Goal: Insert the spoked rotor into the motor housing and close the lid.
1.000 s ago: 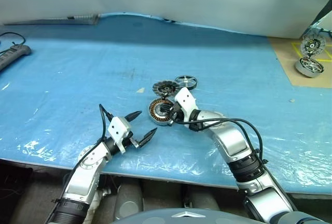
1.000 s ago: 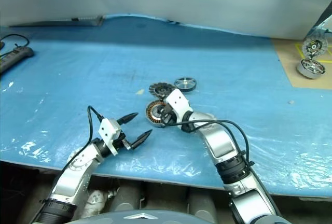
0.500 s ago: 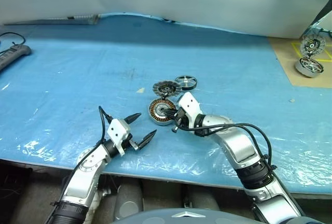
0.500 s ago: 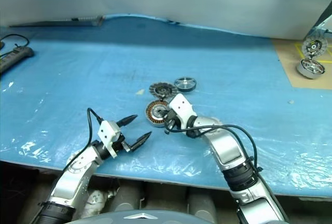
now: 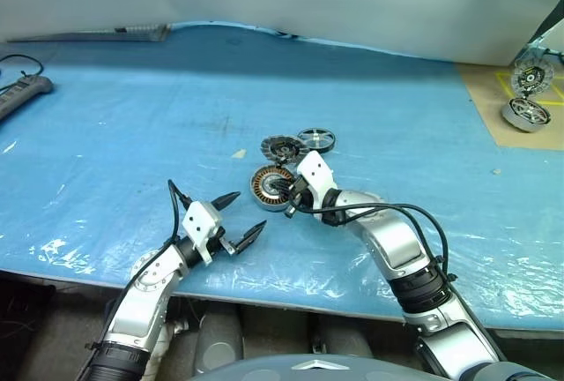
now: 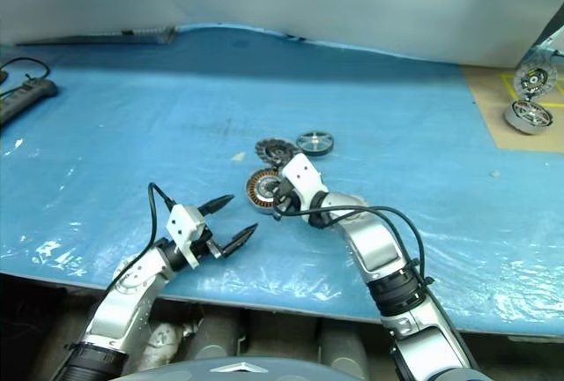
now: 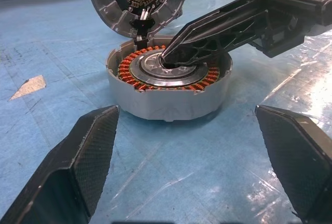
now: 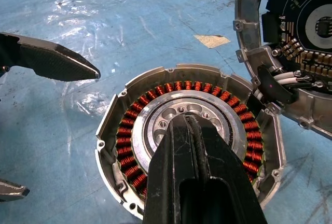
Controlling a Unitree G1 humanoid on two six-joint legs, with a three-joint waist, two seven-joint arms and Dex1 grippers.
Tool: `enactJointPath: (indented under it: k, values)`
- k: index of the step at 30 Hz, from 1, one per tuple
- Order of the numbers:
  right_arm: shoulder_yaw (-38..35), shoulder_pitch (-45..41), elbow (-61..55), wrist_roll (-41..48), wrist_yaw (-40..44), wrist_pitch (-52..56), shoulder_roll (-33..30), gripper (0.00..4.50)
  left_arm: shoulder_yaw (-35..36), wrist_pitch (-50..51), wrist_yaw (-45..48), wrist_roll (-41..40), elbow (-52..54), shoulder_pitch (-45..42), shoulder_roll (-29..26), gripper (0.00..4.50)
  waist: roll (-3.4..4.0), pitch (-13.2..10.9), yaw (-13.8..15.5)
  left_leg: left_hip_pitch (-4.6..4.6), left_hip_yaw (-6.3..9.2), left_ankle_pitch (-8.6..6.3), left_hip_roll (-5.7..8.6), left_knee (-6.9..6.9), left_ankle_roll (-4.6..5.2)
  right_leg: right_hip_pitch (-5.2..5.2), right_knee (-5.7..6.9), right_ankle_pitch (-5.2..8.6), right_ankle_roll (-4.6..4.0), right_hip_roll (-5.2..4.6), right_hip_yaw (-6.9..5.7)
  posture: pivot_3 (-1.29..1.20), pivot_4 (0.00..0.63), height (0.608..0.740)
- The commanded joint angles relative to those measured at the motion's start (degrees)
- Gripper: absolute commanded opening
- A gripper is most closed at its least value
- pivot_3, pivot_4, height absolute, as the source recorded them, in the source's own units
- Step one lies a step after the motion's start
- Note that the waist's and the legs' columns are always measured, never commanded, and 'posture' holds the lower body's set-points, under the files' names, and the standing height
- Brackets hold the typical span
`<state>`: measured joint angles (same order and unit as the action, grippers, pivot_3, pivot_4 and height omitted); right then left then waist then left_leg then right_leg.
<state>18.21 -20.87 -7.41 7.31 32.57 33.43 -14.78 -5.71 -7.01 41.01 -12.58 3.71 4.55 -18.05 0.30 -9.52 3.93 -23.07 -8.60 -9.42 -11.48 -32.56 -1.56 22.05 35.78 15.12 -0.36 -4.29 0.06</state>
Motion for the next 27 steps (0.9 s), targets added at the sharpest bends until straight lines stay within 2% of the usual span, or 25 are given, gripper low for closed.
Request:
enactJointPath:
  k: [1, 27]
  values:
    - [-1.24, -0.69, -1.82, 0.58, 0.27, -0.81, 0.03, 0.02, -0.08, -0.29, 0.26, -0.67, 1.76, -0.4, -0.21, 4.5, 0.0, 0.0, 0.0, 0.0, 0.0, 0.0, 0.0, 0.0, 0.0, 0.0, 0.0, 0.0, 0.0, 0.0, 0.0, 0.0, 0.15, 0.74]
    - [-0.67, -3.02, 1.87, -1.3, -0.89, -1.46, 1.25, 0.02, -0.4, -0.38, 0.29, -0.45, 0.37, -1.55, 0.14, 4.5, 0.0, 0.0, -0.01, 0.01, 0.0, 0.0, 0.0, 0.0, 0.0, 0.0, 0.02, 0.0, 0.0, 0.0, 0.0, 0.0, 0.15, 0.74]
